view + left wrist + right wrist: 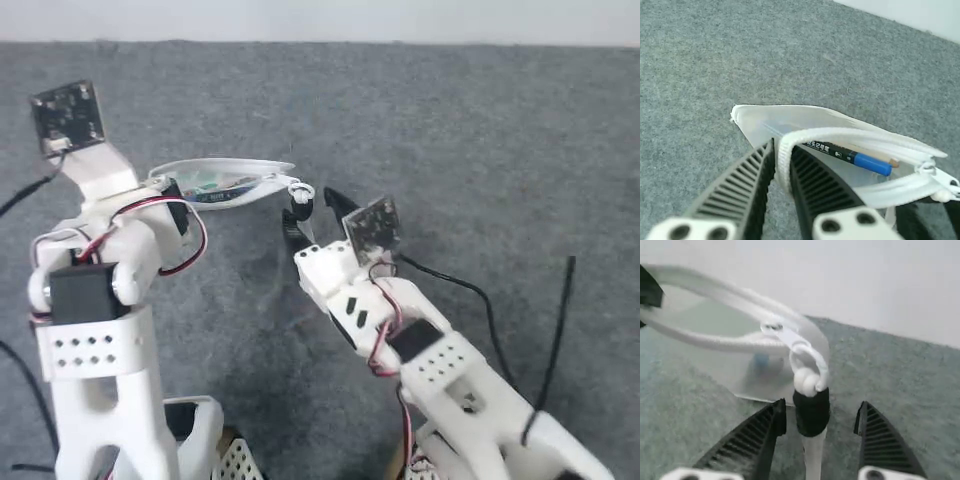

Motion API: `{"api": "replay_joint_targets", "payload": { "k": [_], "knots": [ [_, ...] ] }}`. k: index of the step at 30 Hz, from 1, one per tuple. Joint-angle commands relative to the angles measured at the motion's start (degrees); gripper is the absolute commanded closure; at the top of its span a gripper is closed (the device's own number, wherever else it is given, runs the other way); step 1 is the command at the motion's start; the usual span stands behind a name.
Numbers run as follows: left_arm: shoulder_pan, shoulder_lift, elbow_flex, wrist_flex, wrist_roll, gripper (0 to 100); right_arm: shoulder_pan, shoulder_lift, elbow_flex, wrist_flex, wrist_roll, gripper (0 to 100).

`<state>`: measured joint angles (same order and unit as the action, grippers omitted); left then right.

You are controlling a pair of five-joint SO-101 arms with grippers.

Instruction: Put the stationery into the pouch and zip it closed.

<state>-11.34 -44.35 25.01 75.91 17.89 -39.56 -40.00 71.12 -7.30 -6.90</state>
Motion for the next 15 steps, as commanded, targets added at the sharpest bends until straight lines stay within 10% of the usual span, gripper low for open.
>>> {"api": "replay_joint_targets", "payload": {
  "k": [1, 15],
  "knots": [
    [0.09, -0.53, -0.75, -0.70, -0.44, 99, 0.66, 2.59, -4.48, -3.82, 1.14, 78.2],
    [0.09, -0.79, 0.22, -0.88, -0.53, 99, 2.51, 2.68, -4.40, -4.18, 1.14, 78.3]
  ]
}}
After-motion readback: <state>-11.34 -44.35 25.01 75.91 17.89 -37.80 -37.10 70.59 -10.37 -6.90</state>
